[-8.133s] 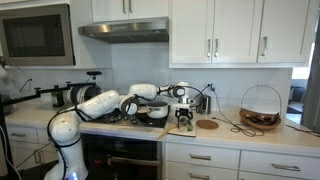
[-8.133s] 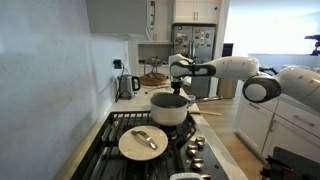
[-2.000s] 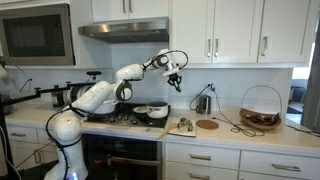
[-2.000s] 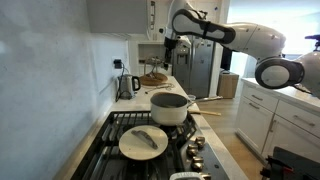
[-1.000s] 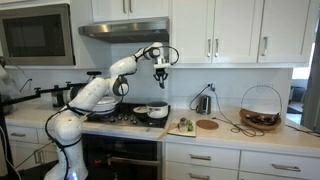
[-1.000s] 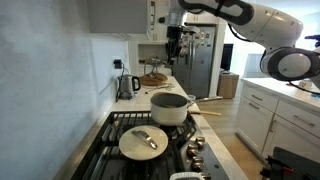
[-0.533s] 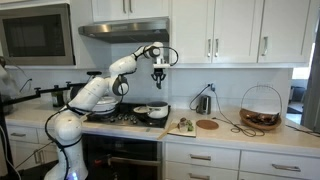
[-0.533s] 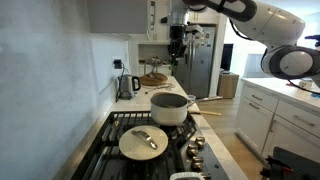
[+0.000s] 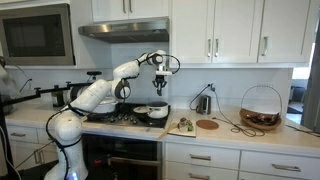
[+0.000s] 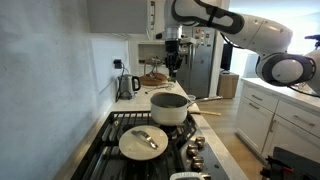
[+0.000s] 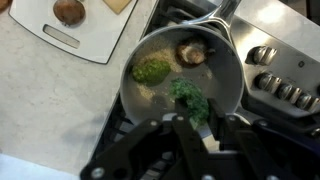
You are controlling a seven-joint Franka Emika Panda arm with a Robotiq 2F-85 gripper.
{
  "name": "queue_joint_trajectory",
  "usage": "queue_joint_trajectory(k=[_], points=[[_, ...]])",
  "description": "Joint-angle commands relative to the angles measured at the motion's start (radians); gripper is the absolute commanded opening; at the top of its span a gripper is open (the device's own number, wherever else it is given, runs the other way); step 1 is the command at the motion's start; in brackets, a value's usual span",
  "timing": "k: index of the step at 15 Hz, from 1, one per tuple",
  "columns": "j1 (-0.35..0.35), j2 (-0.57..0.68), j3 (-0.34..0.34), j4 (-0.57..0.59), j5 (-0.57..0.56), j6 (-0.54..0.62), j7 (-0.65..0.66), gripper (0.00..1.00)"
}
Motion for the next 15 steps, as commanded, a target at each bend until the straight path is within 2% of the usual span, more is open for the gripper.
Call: queue_joint_trajectory(k=[1, 3, 4, 5, 6, 7, 9, 10, 11, 13, 14, 15], points=[[0.014, 0.049, -0.009, 0.026, -0.009, -0.002, -0.039, 0.07], [0.017, 0.074, -0.007, 0.026, -0.005, 0.005, -0.044, 0.07], [0.020, 0.112, -0.001, 0.072, -0.010, -0.012, -0.046, 0.07], [0.019, 0.082, -0.005, -0.004, -0.002, 0.026, -0.042, 0.07], [0.020, 0.088, -0.004, -0.012, -0.001, 0.033, -0.042, 0.07], [0.025, 0.147, 0.001, 0.074, -0.006, 0.002, -0.044, 0.07], [0.022, 0.116, 0.003, -0.023, 0.009, 0.049, -0.038, 0.07], [0.024, 0.127, 0.003, -0.025, 0.010, 0.056, -0.036, 0.07], [0.030, 0.173, 0.002, 0.041, 0.007, 0.033, -0.037, 0.07], [0.043, 0.206, 0.001, 0.066, -0.005, 0.031, -0.034, 0.07], [0.044, 0.166, -0.004, -0.017, -0.001, 0.070, -0.032, 0.07], [0.048, 0.173, -0.004, -0.013, -0.001, 0.074, -0.028, 0.51]])
